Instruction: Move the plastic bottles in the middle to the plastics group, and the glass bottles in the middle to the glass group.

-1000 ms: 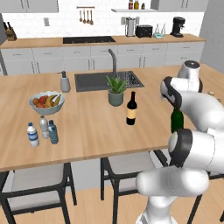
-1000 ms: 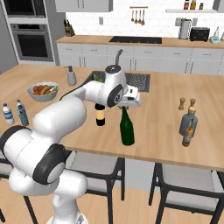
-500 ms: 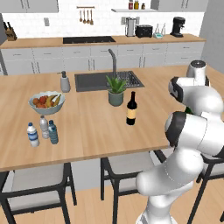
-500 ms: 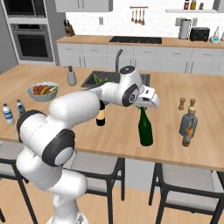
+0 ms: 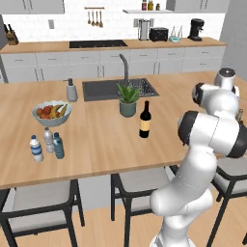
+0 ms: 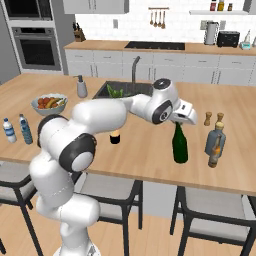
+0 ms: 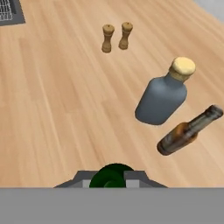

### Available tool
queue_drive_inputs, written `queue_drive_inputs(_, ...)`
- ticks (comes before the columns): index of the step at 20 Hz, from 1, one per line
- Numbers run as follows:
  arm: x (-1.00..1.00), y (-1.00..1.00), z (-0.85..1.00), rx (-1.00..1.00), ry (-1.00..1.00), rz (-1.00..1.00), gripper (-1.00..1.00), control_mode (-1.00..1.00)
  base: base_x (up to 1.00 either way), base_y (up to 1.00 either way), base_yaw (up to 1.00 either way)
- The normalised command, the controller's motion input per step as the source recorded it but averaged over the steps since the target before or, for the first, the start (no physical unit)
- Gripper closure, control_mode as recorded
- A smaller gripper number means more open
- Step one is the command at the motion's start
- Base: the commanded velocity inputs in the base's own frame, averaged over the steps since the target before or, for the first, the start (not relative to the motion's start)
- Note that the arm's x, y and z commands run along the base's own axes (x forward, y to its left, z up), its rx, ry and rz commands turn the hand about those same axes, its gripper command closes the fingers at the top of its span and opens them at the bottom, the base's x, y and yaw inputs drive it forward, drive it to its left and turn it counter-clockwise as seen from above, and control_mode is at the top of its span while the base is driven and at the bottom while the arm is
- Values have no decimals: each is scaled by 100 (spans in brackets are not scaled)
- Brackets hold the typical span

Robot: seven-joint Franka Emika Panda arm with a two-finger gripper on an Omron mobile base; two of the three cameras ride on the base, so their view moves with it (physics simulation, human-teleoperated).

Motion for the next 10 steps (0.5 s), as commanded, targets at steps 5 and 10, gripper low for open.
queue_drive_inputs(5,45,-17,-15,6,-3,0,100,-100,0,0,0)
queue_drive_inputs(10,39,-36,-10,0,0,-2,100,-100,0,0,0)
